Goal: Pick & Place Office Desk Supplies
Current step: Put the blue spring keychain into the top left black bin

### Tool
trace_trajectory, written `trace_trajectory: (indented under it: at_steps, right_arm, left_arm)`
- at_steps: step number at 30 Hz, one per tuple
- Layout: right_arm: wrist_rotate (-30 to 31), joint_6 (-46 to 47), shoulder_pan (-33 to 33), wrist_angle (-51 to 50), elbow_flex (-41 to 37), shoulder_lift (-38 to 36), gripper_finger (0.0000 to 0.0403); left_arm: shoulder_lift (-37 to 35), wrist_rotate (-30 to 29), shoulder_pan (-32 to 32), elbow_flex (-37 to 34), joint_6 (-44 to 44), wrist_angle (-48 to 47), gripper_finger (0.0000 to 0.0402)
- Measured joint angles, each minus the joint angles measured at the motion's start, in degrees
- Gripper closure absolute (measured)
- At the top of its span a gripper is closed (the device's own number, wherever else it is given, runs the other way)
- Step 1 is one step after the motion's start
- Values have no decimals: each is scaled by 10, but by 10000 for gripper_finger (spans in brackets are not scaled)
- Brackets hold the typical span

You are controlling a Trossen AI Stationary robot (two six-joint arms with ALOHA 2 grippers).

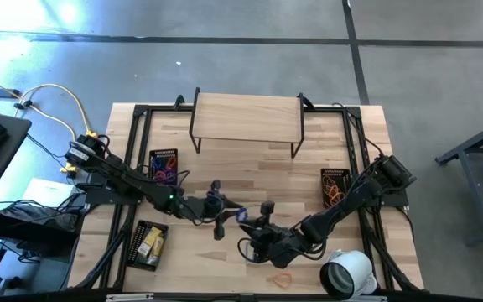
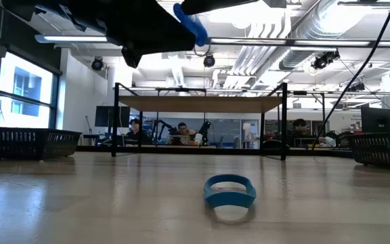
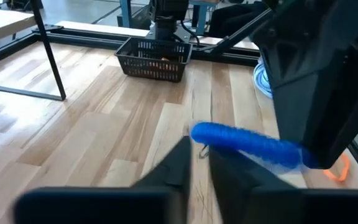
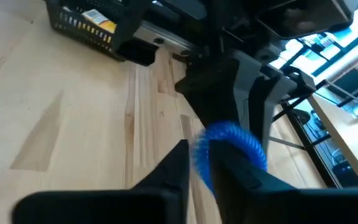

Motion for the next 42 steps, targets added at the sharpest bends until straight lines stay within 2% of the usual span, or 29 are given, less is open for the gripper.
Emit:
trace_trajectory:
  at_steps: [2, 7, 15, 19, 22, 26, 32, 36, 42]
  right_arm:
    - [10, 12, -1, 0, 0, 0, 330]
    - [28, 12, -3, 0, 0, 0, 289]
    - [30, 12, -2, 0, 0, 0, 292]
    - [39, 30, 10, -1, 0, -1, 287]
    - [45, 39, 19, -1, 0, -3, 272]
    - [46, 43, 30, -2, 0, -3, 247]
    - [47, 70, 37, -2, 0, -4, 217]
    - [44, 73, 37, -1, 0, -4, 206]
    - [42, 74, 39, -3, 0, -4, 210]
  left_arm:
    - [0, 0, -3, 0, 11, 0, 387]
    - [0, 0, -10, 0, 14, 0, 400]
    - [0, 12, -11, 0, 11, -12, 401]
    - [0, 27, -11, 0, 24, -71, 397]
    - [0, 36, 2, 0, -1, -126, 375]
    - [0, 66, 18, 0, -21, -145, 320]
    - [0, 110, 35, 0, 30, -166, 243]
    - [11, 108, 60, 1, 63, -157, 228]
    - [78, 121, 113, 1, 13, -122, 227]
